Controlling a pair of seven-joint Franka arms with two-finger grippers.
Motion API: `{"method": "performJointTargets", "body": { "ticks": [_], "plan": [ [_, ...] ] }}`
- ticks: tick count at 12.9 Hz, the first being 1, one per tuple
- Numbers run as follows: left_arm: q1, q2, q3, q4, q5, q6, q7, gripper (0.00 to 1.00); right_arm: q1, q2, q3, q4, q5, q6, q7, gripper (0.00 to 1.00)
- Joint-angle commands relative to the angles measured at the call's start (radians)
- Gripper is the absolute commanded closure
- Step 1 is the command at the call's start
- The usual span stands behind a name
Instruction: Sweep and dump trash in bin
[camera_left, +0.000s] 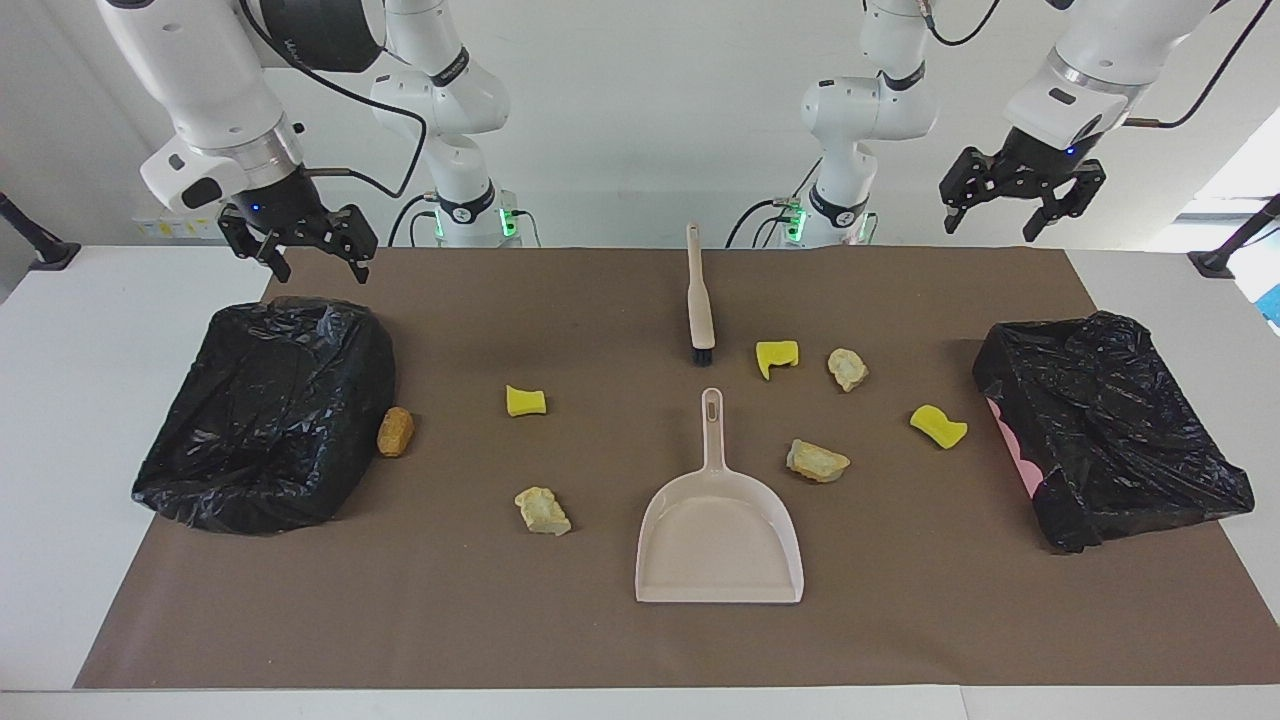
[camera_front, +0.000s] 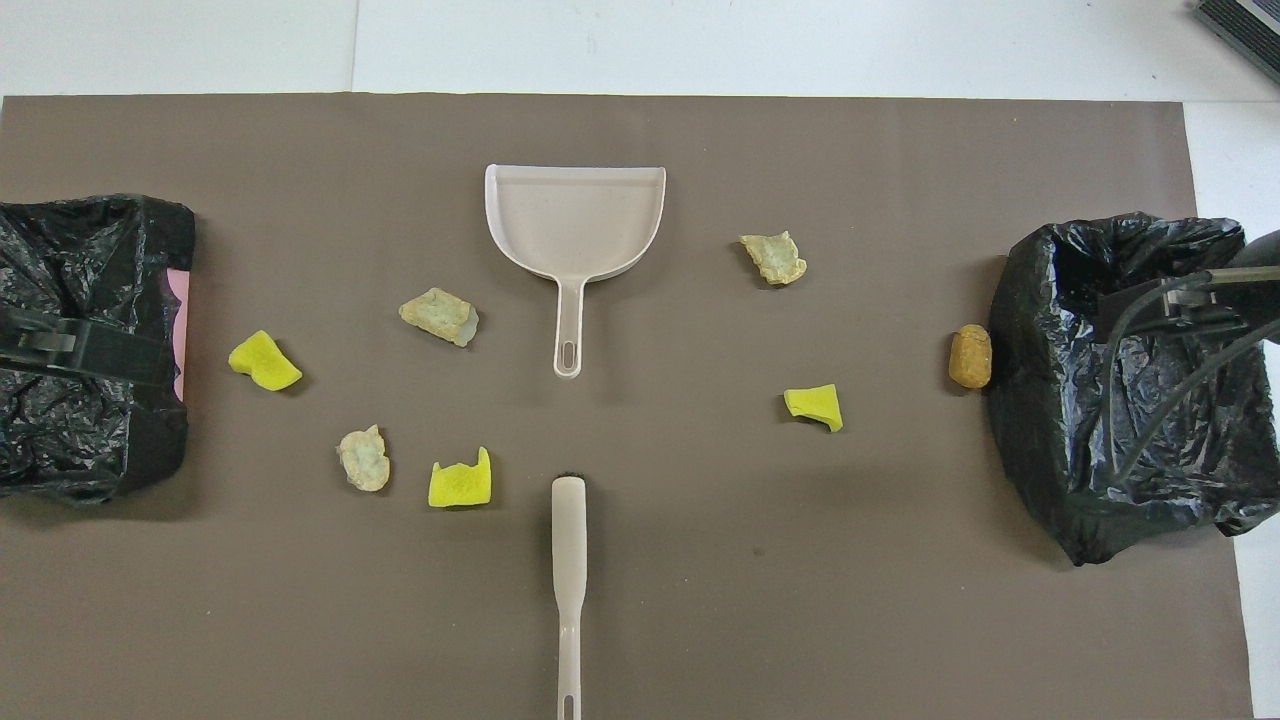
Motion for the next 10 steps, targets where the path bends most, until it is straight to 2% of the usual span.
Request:
{"method": "performJointTargets", "body": {
  "ticks": [1,4,7,10],
  "plan": [
    [-0.016,-0.112,-0.041,-0.167,0.009,0.053,-0.029,0.0,0.004,0.056,0.044,0.032,0.01,0.026,0.028,0.0],
    [-0.016,-0.21,-0.15,-0.363,0.001,0.148,-0.13,0.0,0.063,0.105,0.058,0.033,0.01,0.092,0.077,0.0],
    [-0.021,-0.281,-0.261,-0.529,-0.083,0.208,-0.237,0.0,0.172,0.154,0.058,0.029,0.037,0.193,0.189,0.0],
    [-0.021,-0.368,-0.377,-0.705,-0.204,0.317,-0.325,0.0,0.226,0.243,0.064,0.032,0.06,0.265,0.299,0.0]
  ]
}}
